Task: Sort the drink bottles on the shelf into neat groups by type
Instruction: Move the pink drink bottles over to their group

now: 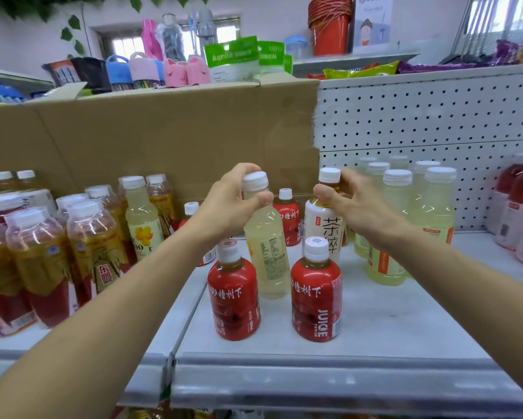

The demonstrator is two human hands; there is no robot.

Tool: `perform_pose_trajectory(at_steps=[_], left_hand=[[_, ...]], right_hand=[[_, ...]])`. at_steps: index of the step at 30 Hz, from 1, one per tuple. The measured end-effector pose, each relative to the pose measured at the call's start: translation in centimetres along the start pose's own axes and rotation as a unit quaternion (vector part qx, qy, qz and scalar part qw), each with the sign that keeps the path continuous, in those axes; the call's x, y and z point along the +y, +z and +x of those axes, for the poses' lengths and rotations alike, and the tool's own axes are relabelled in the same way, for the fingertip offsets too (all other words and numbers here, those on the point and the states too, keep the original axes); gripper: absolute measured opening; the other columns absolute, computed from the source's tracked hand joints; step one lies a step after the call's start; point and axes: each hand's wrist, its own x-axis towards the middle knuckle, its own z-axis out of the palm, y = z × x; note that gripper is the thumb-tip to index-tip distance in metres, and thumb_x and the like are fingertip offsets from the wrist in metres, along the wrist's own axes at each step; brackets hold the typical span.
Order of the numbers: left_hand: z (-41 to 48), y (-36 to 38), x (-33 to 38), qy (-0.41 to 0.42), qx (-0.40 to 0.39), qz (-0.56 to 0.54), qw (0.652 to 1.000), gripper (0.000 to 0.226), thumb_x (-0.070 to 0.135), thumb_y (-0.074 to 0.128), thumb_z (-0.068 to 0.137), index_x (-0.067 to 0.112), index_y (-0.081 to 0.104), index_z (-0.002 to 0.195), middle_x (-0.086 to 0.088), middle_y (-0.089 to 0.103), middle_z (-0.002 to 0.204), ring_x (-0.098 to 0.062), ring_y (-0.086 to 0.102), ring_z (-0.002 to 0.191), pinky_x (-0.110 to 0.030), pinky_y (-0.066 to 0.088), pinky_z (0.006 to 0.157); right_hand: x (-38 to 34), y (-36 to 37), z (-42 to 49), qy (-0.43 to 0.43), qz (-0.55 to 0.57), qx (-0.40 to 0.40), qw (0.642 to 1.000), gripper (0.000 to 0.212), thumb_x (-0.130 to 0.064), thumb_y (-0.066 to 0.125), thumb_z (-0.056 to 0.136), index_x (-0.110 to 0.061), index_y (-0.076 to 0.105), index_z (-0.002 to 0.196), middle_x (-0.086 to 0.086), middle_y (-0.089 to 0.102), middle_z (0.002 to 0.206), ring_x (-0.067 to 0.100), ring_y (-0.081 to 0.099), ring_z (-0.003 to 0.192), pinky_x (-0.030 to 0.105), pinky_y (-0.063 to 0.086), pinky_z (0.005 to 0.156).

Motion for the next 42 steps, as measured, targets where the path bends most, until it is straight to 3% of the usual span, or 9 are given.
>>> perform_pose_trajectory(at_steps=[5, 10, 14, 18, 21, 26, 33, 38, 42], left_hand=[[1.5, 0.1, 1.0, 0.013, -0.023, 0.005, 1.0, 0.046, 0.033, 0.069, 0.091, 0.023, 0.05, 0.132, 0.001, 0.059, 0.118, -0.008, 0.058, 0.095, -0.023, 0.047, 0.078], [2.5, 3.1, 2.9, 0.024, -0.083, 0.006, 0.996, 0.044, 0.033, 0.07, 0.091, 0.023, 0.05, 0.128, 0.001, 0.058, 0.112, -0.007, 0.055, 0.084, -0.023, 0.043, 0.071], [3.0, 6.3, 5.3, 0.021, -0.136, -0.01, 0.99, 0.043, 0.03, 0.071, 0.091, 0.021, 0.049, 0.126, 0.0, 0.06, 0.112, -0.012, 0.058, 0.09, -0.024, 0.046, 0.072], [3.1, 9.2, 8.6, 0.012, -0.182, -0.018, 0.983, 0.051, 0.028, 0.07, 0.091, 0.02, 0.044, 0.134, -0.003, 0.058, 0.123, -0.019, 0.058, 0.106, -0.029, 0.049, 0.084], [2.8, 11.1, 10.8, 0.011, -0.2, -0.029, 0.979, 0.053, 0.029, 0.071, 0.091, 0.021, 0.043, 0.136, -0.005, 0.057, 0.127, -0.021, 0.058, 0.109, -0.032, 0.049, 0.09], [1.5, 13.3, 13.2, 0.011, -0.164, -0.053, 0.985, 0.052, 0.025, 0.069, 0.093, 0.024, 0.044, 0.139, -0.009, 0.052, 0.136, -0.023, 0.056, 0.111, -0.034, 0.048, 0.088], [-2.4, 13.2, 14.3, 0.038, -0.088, 0.013, 0.995, 0.06, 0.028, 0.054, 0.102, 0.024, 0.027, 0.156, -0.004, 0.032, 0.157, -0.019, 0.027, 0.146, -0.035, 0.024, 0.119], [-8.3, 11.8, 14.6, 0.041, -0.013, -0.074, 0.996, 0.053, 0.035, 0.051, 0.102, 0.025, 0.036, 0.151, 0.0, 0.045, 0.148, -0.012, 0.041, 0.136, -0.037, 0.036, 0.114], [-13.0, 10.0, 14.1, -0.011, -0.046, -0.149, 0.988, 0.055, 0.041, 0.051, 0.1, 0.03, 0.033, 0.151, 0.015, 0.05, 0.135, 0.003, 0.051, 0.119, -0.02, 0.046, 0.099]], right_hand=[[-0.4, 0.0, -0.6, -0.022, -0.019, 0.009, 1.0, 0.021, -0.04, 0.063, 0.092, -0.022, 0.06, 0.102, 0.017, 0.065, 0.104, 0.03, 0.065, 0.095, 0.049, 0.057, 0.079], [0.1, -2.7, -2.0, -0.021, -0.037, 0.039, 0.998, 0.017, -0.04, 0.062, 0.093, -0.029, 0.064, 0.105, 0.002, 0.069, 0.098, 0.02, 0.064, 0.093, 0.039, 0.054, 0.079], [0.8, -6.0, -3.5, -0.008, -0.042, 0.061, 0.997, 0.018, -0.038, 0.062, 0.093, -0.024, 0.062, 0.104, 0.014, 0.068, 0.102, 0.029, 0.064, 0.097, 0.04, 0.053, 0.081], [1.6, -9.1, -5.0, -0.005, -0.033, 0.074, 0.997, 0.023, -0.039, 0.064, 0.091, -0.021, 0.062, 0.105, 0.005, 0.072, 0.1, 0.029, 0.068, 0.098, 0.051, 0.054, 0.088], [2.0, -11.0, -5.9, -0.006, -0.033, 0.082, 0.996, 0.019, -0.034, 0.064, 0.092, -0.02, 0.063, 0.105, -0.001, 0.072, 0.099, 0.02, 0.068, 0.095, 0.044, 0.055, 0.087], [2.6, -13.0, -7.0, -0.008, 0.001, 0.096, 0.995, 0.007, -0.032, 0.061, 0.094, -0.026, 0.062, 0.096, -0.005, 0.072, 0.094, 0.011, 0.068, 0.091, 0.038, 0.053, 0.085], [1.4, -12.6, -8.3, -0.043, 0.078, 0.037, 0.995, 0.028, -0.045, 0.059, 0.082, -0.029, 0.063, 0.105, -0.005, 0.073, 0.099, 0.008, 0.07, 0.093, 0.029, 0.051, 0.083], [-0.8, -11.5, -9.7, -0.083, 0.12, 0.009, 0.989, 0.034, -0.04, 0.058, 0.084, -0.017, 0.064, 0.109, 0.0, 0.073, 0.101, 0.01, 0.07, 0.092, 0.022, 0.056, 0.08], [-3.7, -9.3, -10.7, -0.123, 0.131, -0.01, 0.984, 0.024, -0.044, 0.058, 0.082, -0.027, 0.064, 0.098, -0.004, 0.072, 0.093, 0.005, 0.068, 0.082, 0.018, 0.054, 0.071]])
